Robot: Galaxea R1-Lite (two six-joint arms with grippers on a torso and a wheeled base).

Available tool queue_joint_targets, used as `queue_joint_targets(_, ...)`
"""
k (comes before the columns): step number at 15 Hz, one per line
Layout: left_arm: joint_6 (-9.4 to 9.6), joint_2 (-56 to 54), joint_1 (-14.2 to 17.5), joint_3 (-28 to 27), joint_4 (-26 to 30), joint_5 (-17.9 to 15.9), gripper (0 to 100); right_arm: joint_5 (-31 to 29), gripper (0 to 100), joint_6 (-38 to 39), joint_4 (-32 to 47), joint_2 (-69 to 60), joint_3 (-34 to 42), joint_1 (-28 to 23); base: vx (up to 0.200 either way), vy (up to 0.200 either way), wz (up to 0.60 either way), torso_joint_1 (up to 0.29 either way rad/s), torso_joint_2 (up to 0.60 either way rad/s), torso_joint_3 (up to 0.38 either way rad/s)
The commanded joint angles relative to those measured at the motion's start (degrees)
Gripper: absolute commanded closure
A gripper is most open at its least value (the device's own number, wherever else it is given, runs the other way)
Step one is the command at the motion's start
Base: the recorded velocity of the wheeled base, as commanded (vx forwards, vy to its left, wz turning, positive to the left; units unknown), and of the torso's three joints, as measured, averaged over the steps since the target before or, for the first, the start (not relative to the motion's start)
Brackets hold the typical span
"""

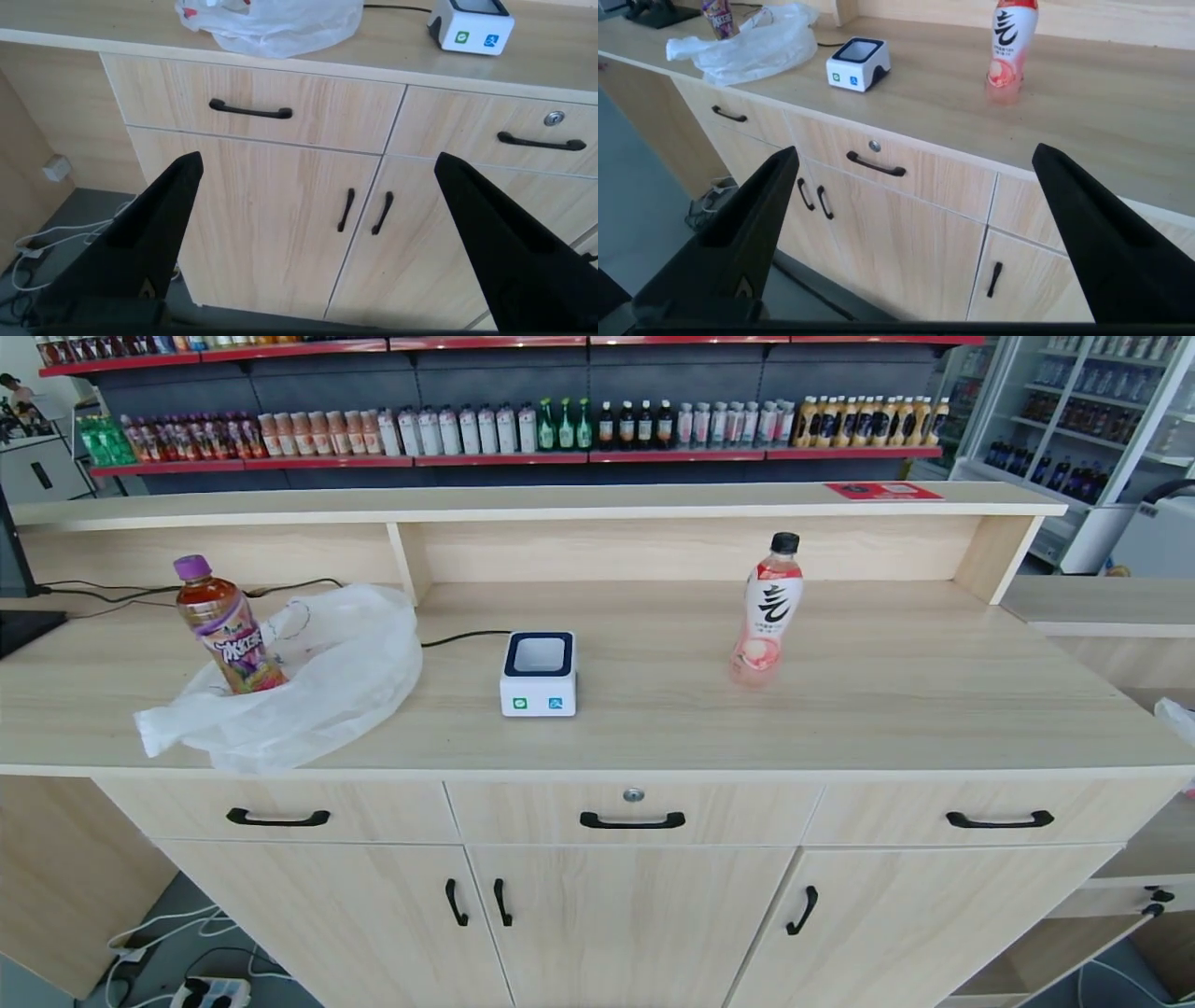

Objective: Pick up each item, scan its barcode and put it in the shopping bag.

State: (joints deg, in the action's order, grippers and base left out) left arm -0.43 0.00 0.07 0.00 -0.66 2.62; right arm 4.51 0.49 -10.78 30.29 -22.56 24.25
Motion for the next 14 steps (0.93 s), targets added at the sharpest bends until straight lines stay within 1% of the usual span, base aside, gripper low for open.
queue_joint_targets(1, -0.01, 0.00, 0.01, 0.00, 0.04, 0.02, 0, -0.12, 0, 0.04, -0.03, 2.40, -0.73, 0.01, 0.200, 0.000, 0.00, 0.002, 0.00, 0.002)
queue_joint_targets(2, -0.01, 0.00, 0.01, 0.00, -0.04, 0.02, 0, -0.56, 0, 0.13, -0.03, 4.16, -1.96, -0.17, 0.200, 0.000, 0.00, -0.002, 0.01, 0.002)
queue_joint_targets(4, -0.01, 0.00, 0.01, 0.00, -0.04, 0.02, 0, -1.70, 0, 0.83, -0.56, 8.03, -4.07, -2.01, 0.000, 0.000, 0.00, 0.000, 0.00, 0.000)
queue_joint_targets(5, -0.01, 0.00, 0.01, 0.00, -0.04, 0.02, 0, -1.70, 0, 0.92, -2.93, 11.54, -4.86, -3.33, 0.000, 0.000, 0.00, 0.000, 0.00, 0.000)
queue_joint_targets(6, -0.01, 0.00, 0.01, 0.00, -0.04, 0.02, 0, -1.70, 0, 0.92, -7.33, 14.97, -5.12, -3.86, 0.000, 0.000, 0.00, 0.000, 0.00, 0.000)
queue_joint_targets(9, -0.01, 0.00, 0.01, 0.00, -0.04, 0.02, 0, -1.61, 0, 0.92, -30.88, 29.91, -3.89, -7.11, 0.000, 0.000, 0.00, 0.000, 0.00, 0.000)
queue_joint_targets(10, -0.01, 0.00, 0.01, 0.00, -0.04, 0.02, 0, -1.61, 0, 0.74, -37.65, 35.18, -4.51, -7.46, 0.000, 0.000, 0.00, 0.000, 0.00, 0.000)
queue_joint_targets(12, -0.01, 0.00, 0.01, 0.00, -0.04, 0.02, 0, 0.24, 0, 0.83, -45.47, 43.36, -6.00, -8.60, 0.000, 0.000, 0.00, 0.000, 0.00, 0.000)
queue_joint_targets(13, -0.01, 0.00, 0.01, 0.00, -0.04, 0.02, 0, 2.70, 0, 0.74, -48.99, 47.75, -6.61, -9.66, 0.000, 0.000, 0.00, 0.000, 0.00, 0.000)
queue_joint_targets(14, -0.01, 0.00, 0.01, 0.00, -0.04, 0.02, 0, 3.75, 0, 0.48, -51.01, 50.21, -6.79, -10.18, 0.000, 0.000, 0.00, 0.000, 0.00, 0.000)
